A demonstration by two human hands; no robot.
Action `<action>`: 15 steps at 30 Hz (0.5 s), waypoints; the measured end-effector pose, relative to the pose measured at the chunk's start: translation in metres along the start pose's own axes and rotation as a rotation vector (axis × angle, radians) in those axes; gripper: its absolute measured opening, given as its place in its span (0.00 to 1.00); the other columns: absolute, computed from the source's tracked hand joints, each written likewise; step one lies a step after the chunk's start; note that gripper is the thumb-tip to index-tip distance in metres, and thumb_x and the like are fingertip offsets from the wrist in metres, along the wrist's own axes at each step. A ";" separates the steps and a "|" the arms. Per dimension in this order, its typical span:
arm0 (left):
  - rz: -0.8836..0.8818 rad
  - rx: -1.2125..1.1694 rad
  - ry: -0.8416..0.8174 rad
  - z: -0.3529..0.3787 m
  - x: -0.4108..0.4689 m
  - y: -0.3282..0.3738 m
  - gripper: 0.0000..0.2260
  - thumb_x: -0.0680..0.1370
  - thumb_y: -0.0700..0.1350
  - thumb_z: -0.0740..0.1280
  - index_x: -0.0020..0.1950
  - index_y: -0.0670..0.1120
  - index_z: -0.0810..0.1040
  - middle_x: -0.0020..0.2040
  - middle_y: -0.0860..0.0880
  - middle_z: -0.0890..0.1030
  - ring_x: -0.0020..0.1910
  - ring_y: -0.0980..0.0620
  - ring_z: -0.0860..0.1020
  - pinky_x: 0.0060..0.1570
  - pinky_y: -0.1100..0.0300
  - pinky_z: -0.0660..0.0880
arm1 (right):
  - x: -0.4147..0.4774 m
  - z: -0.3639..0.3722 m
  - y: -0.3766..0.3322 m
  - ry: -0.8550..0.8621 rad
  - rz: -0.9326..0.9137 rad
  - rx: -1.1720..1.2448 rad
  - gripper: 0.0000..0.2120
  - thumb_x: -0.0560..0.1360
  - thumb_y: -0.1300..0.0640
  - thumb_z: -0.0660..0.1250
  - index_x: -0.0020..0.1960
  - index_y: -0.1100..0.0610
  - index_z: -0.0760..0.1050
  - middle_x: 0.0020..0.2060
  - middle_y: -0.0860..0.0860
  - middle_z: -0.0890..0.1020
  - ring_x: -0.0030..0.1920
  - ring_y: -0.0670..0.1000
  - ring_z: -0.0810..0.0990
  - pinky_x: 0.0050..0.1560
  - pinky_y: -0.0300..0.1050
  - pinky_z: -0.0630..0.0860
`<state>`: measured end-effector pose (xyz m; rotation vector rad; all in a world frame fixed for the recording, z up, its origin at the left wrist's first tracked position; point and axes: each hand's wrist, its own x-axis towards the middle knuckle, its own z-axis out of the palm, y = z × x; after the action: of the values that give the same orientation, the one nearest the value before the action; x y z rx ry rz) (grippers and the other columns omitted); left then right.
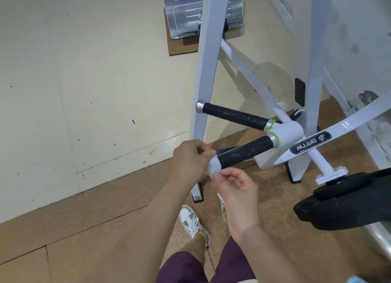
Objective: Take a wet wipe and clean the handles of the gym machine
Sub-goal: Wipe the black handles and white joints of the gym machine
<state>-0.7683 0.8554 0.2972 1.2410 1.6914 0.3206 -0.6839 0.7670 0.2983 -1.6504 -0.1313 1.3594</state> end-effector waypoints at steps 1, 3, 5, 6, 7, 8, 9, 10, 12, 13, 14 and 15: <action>-0.037 -0.026 -0.024 -0.002 0.003 0.002 0.05 0.73 0.46 0.72 0.40 0.46 0.82 0.39 0.51 0.83 0.38 0.51 0.79 0.37 0.61 0.74 | -0.001 0.003 0.001 0.016 -0.064 -0.081 0.06 0.70 0.65 0.72 0.44 0.58 0.78 0.38 0.53 0.82 0.39 0.47 0.82 0.43 0.38 0.77; 0.004 0.066 -0.049 -0.007 0.001 0.003 0.07 0.74 0.49 0.71 0.42 0.47 0.83 0.39 0.51 0.82 0.39 0.53 0.78 0.36 0.63 0.72 | -0.001 0.007 0.004 0.044 -0.184 -0.203 0.05 0.70 0.64 0.72 0.42 0.56 0.78 0.35 0.51 0.83 0.36 0.46 0.82 0.39 0.37 0.77; 0.142 0.224 -0.068 -0.011 -0.015 -0.003 0.08 0.75 0.51 0.68 0.48 0.50 0.83 0.44 0.54 0.80 0.44 0.55 0.77 0.41 0.62 0.72 | 0.000 0.009 0.007 0.065 -0.246 -0.249 0.06 0.71 0.64 0.72 0.40 0.54 0.78 0.34 0.51 0.83 0.36 0.47 0.82 0.39 0.38 0.77; 0.204 0.266 -0.064 -0.011 -0.025 -0.008 0.09 0.76 0.51 0.68 0.53 0.51 0.82 0.48 0.55 0.79 0.48 0.56 0.76 0.46 0.62 0.71 | 0.000 0.010 0.009 0.075 -0.245 -0.230 0.07 0.71 0.65 0.71 0.40 0.54 0.78 0.34 0.51 0.83 0.36 0.48 0.82 0.39 0.38 0.78; 0.252 0.289 -0.039 -0.010 -0.032 -0.014 0.10 0.76 0.50 0.68 0.57 0.53 0.81 0.51 0.56 0.78 0.51 0.57 0.74 0.48 0.62 0.70 | 0.000 0.010 0.010 0.084 -0.227 -0.190 0.07 0.72 0.66 0.70 0.40 0.55 0.78 0.33 0.51 0.83 0.36 0.48 0.82 0.39 0.38 0.78; 0.305 0.300 0.009 -0.007 -0.037 -0.019 0.11 0.76 0.49 0.68 0.57 0.53 0.81 0.51 0.56 0.77 0.52 0.56 0.73 0.49 0.62 0.70 | 0.000 0.011 0.012 0.091 -0.194 -0.137 0.07 0.72 0.68 0.70 0.40 0.57 0.78 0.32 0.50 0.83 0.36 0.47 0.82 0.39 0.37 0.78; 0.358 0.316 0.065 -0.005 -0.038 -0.021 0.09 0.75 0.47 0.69 0.55 0.52 0.82 0.50 0.56 0.78 0.52 0.56 0.73 0.48 0.62 0.69 | 0.000 0.011 0.013 0.098 -0.152 -0.072 0.07 0.71 0.68 0.70 0.40 0.58 0.78 0.31 0.49 0.83 0.36 0.46 0.82 0.39 0.36 0.78; 0.404 0.338 0.101 -0.002 -0.037 -0.020 0.07 0.74 0.45 0.70 0.51 0.51 0.84 0.47 0.56 0.79 0.50 0.55 0.74 0.45 0.62 0.68 | 0.000 0.011 0.013 0.108 -0.116 -0.007 0.06 0.71 0.69 0.70 0.40 0.59 0.78 0.31 0.49 0.83 0.36 0.47 0.82 0.39 0.37 0.78; 0.403 0.331 0.094 -0.001 -0.028 -0.011 0.05 0.73 0.42 0.70 0.45 0.50 0.85 0.41 0.54 0.80 0.43 0.55 0.75 0.40 0.61 0.69 | 0.000 0.010 0.012 0.108 -0.107 0.041 0.05 0.71 0.68 0.71 0.42 0.58 0.78 0.35 0.51 0.82 0.38 0.48 0.81 0.42 0.39 0.78; 0.321 0.280 0.063 -0.001 -0.021 -0.006 0.04 0.72 0.42 0.70 0.42 0.50 0.85 0.39 0.55 0.80 0.40 0.56 0.76 0.38 0.62 0.70 | -0.001 0.009 0.010 0.097 -0.135 0.002 0.06 0.71 0.67 0.71 0.43 0.58 0.78 0.37 0.52 0.81 0.39 0.48 0.81 0.42 0.39 0.77; 0.210 0.200 0.023 -0.002 -0.012 -0.001 0.04 0.72 0.42 0.71 0.40 0.50 0.84 0.36 0.56 0.80 0.36 0.57 0.77 0.36 0.63 0.70 | -0.002 0.008 0.008 0.079 -0.184 -0.075 0.07 0.71 0.66 0.71 0.45 0.56 0.77 0.40 0.51 0.80 0.40 0.47 0.81 0.43 0.37 0.77; 0.100 0.121 -0.009 -0.002 -0.003 0.002 0.05 0.72 0.42 0.71 0.38 0.50 0.84 0.33 0.56 0.80 0.34 0.57 0.77 0.34 0.64 0.70 | -0.003 0.006 0.006 0.052 -0.256 -0.182 0.09 0.72 0.66 0.70 0.48 0.54 0.77 0.42 0.50 0.79 0.41 0.45 0.81 0.43 0.36 0.77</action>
<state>-0.7691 0.8543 0.3009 1.4177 1.6645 0.2756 -0.6927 0.7662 0.2965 -1.7503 -0.4323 1.1363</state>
